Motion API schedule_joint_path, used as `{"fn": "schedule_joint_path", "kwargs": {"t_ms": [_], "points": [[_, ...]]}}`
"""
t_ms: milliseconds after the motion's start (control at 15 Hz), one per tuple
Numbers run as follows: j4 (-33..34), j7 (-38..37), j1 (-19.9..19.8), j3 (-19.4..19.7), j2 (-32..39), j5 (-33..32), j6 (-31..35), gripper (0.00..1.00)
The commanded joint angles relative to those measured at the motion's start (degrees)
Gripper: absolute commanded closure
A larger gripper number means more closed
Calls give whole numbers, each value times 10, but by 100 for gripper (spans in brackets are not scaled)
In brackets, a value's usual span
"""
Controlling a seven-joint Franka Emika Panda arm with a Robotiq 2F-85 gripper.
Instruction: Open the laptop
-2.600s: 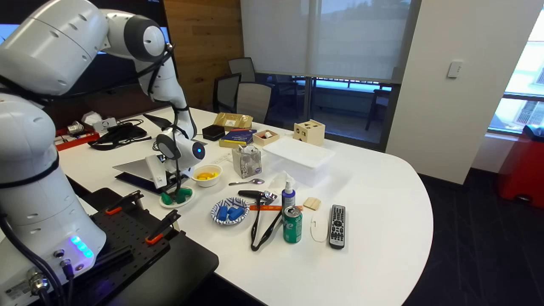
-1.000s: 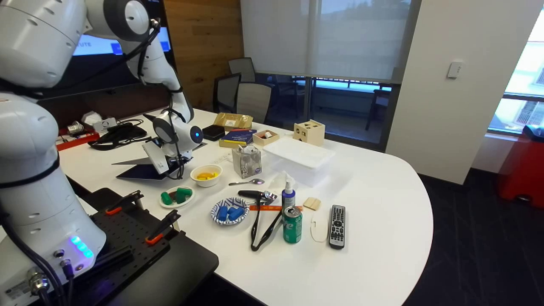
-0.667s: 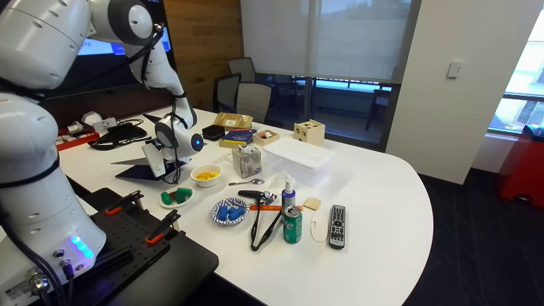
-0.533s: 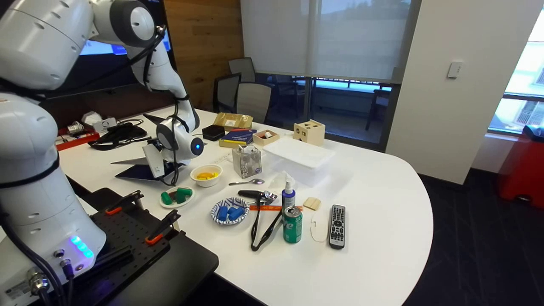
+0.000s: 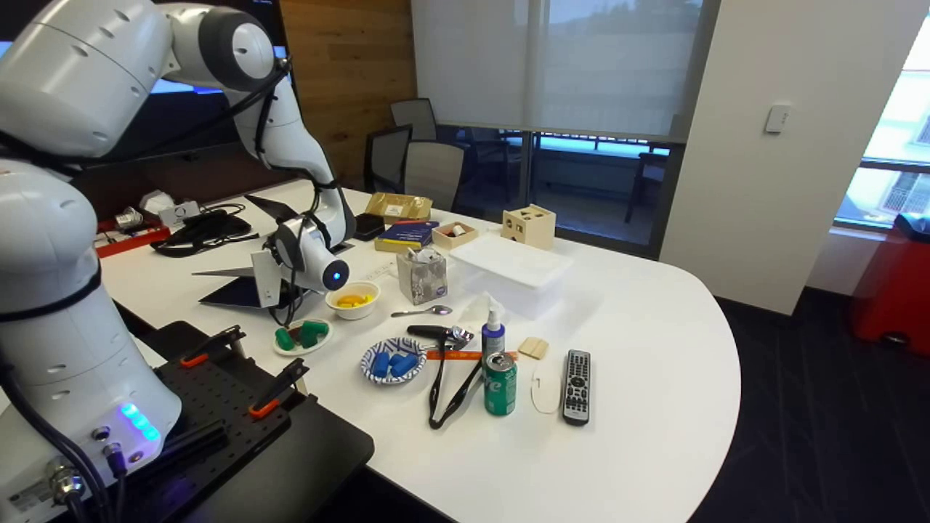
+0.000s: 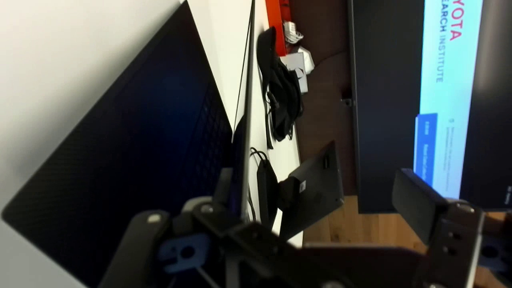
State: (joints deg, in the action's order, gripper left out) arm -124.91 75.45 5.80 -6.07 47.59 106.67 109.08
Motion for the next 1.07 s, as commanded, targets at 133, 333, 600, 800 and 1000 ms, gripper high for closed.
{"fn": "schedule_joint_path", "kwargs": {"t_ms": [133, 333, 600, 800, 1000], "points": [[-25, 39, -1, 11, -10, 95, -73, 0], [-26, 43, 6, 13, -5, 130, -79, 0], [-32, 37, 14, 12, -11, 182, -76, 0], [-44, 46, 25, 10, -30, 234, -66, 0], [-53, 61, 38, 9, -50, 280, -60, 0]]}}
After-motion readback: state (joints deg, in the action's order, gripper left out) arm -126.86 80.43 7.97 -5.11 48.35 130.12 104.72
